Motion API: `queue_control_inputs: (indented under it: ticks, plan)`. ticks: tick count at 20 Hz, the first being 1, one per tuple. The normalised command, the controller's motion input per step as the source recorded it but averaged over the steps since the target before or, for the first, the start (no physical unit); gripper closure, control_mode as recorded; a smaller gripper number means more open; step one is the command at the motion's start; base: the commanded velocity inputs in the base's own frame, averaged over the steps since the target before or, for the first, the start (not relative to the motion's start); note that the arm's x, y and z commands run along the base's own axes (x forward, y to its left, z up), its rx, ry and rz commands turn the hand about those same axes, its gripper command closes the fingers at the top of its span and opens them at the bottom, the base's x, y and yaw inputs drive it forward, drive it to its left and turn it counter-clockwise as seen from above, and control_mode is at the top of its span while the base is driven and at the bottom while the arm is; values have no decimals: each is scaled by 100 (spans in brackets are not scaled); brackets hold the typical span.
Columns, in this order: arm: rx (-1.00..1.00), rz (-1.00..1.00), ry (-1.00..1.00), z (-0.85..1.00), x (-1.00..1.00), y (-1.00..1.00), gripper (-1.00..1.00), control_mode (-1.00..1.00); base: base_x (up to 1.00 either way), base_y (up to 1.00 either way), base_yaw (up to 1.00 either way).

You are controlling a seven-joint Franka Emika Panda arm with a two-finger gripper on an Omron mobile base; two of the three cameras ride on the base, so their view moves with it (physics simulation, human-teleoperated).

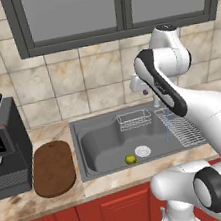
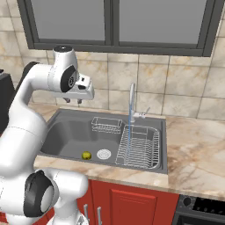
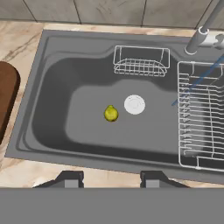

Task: Pick the pear from the sink and place it on the cutting board to airdry. Then turn off the sink faucet.

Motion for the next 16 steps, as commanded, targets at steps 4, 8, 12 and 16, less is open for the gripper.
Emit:
queue_control_inputs:
  ticks: [4, 8, 12, 16]
  plan:
    - [0, 0, 0, 0, -1, 0, -100, -100, 0, 0, 0]
    - [-2, 0, 0, -10, 0, 10, -100, -100, 0, 0, 0]
    - [0, -1, 0, -19, 0, 0, -100, -100, 0, 0, 0]
    - [0, -1, 0, -26, 0, 0, -100, -100, 0, 0, 0]
